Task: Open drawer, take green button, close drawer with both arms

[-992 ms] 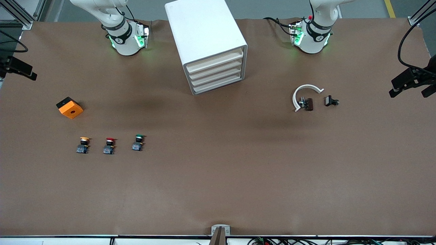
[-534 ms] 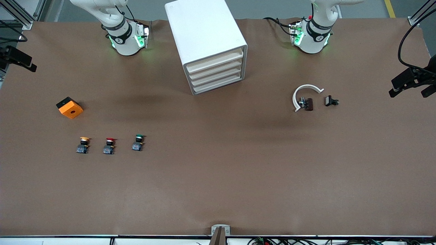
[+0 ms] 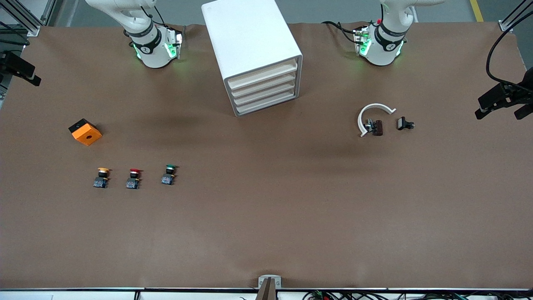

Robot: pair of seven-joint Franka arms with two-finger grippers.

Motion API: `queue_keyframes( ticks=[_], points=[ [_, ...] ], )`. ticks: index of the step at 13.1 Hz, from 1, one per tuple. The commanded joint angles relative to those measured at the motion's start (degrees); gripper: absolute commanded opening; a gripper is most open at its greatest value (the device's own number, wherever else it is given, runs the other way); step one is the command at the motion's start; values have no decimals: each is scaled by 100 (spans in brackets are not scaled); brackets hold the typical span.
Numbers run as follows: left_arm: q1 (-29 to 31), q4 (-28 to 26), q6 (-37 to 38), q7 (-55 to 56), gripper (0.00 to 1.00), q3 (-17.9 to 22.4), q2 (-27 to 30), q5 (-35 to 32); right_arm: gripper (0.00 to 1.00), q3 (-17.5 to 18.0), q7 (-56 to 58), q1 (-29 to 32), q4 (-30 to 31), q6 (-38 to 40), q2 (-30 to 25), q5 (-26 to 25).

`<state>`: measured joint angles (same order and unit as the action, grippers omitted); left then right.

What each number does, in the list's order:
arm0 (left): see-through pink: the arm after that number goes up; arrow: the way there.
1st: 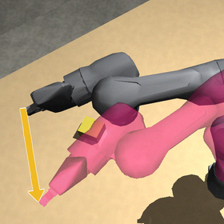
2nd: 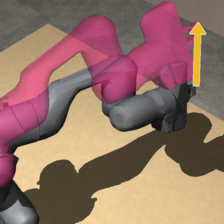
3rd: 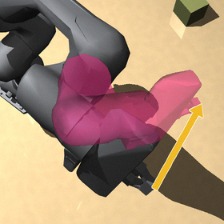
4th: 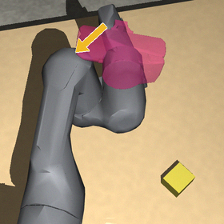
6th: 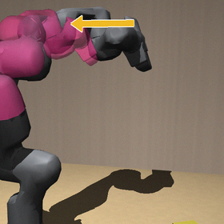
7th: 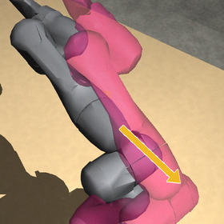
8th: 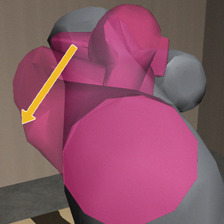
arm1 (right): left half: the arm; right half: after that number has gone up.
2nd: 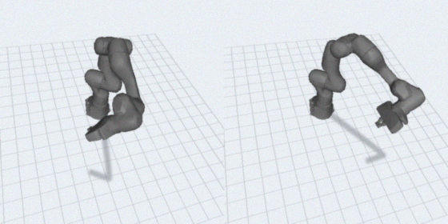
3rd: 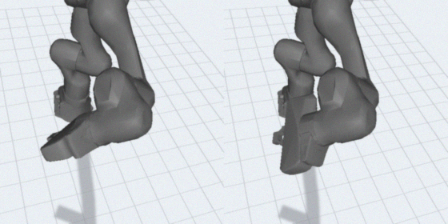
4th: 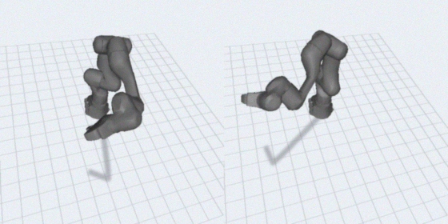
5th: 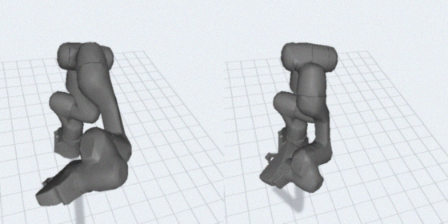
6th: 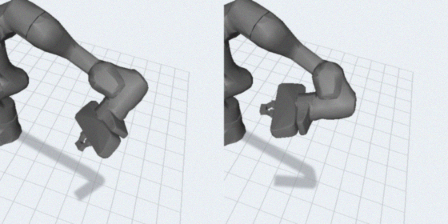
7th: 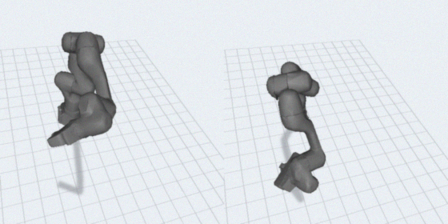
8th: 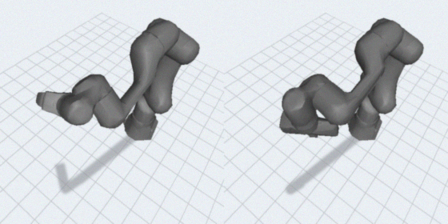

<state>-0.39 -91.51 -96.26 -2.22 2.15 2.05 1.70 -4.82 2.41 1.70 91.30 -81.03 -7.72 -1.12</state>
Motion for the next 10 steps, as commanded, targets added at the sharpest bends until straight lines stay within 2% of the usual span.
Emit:
queue_keyframes(
  ticks=[1,10],
  points=[
    [-111,125,108,28,100,58,-12,-91,100,-1,278,32,195,-106,-204,51],
    [-93,134,477,99,100,-189,6,-74,100,7,260,24,151,-141,-195,60]
  ],
)
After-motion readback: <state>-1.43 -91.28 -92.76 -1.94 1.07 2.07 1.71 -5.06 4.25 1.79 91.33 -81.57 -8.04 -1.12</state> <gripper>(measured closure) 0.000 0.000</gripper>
